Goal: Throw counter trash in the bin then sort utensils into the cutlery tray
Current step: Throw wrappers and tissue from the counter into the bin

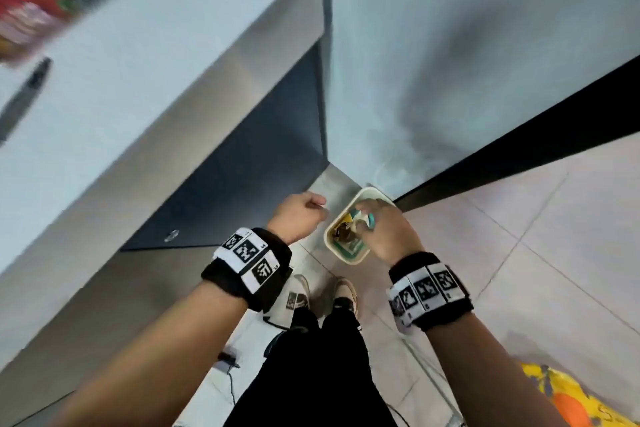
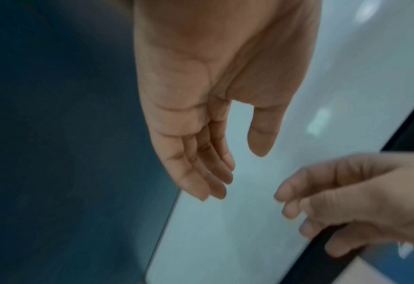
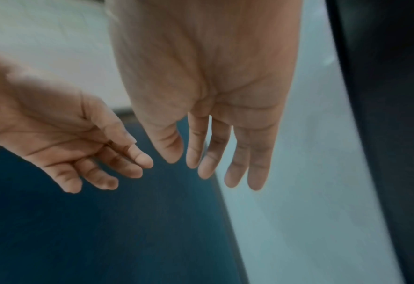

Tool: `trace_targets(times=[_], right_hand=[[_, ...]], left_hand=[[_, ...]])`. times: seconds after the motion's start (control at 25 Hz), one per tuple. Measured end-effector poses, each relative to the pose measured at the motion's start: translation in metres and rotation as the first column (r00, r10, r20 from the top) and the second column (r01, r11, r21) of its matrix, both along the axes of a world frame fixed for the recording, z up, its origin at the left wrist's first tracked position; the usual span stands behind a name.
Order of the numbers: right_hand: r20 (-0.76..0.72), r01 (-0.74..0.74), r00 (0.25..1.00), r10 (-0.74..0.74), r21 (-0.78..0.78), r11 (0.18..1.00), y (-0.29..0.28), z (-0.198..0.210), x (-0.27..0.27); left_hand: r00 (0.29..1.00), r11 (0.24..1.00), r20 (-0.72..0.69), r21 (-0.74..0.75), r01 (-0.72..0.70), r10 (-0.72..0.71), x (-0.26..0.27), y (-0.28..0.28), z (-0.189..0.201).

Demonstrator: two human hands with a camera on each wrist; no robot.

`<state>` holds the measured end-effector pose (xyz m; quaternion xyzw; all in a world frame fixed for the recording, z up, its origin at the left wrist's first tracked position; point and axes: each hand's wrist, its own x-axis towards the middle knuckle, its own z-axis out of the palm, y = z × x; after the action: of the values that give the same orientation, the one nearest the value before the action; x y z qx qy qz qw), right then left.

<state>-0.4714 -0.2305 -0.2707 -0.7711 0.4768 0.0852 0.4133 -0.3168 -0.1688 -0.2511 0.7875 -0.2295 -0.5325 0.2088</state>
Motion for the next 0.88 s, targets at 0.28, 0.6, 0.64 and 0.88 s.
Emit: trace_targets(times=[0.28,0.6,0.64,0.88], right_hand=[[0.452,-0.145,0.876,0.168,-0.085,0.986,0.0,0.196,0.077],[0.331,-0.358,0.777,0.535,-0.467,0.809,-0.001,0.258,0.206],[0.279,-0.372,0.776,0.565,-0.521,0.768,-0.005,0.259,0.223],[-0.149,-0.509,0.797,0.585,-0.688,0.518,-0.039,0.246,0.296]], left_hand=[[0.957,0.91,0.155,-0.377,-0.171,0.244,0.043,0.042,0.217],[0.625,0.937,0.704,-0.313,-0.154,0.338,0.166,0.111,0.263],[0.605,0.95,0.734,-0.265,-0.162,0.308,0.187,0.116,0.26],[0.567,0.981,0.819,0.173,-0.09,-0.093,0.243,0.13,0.231]])
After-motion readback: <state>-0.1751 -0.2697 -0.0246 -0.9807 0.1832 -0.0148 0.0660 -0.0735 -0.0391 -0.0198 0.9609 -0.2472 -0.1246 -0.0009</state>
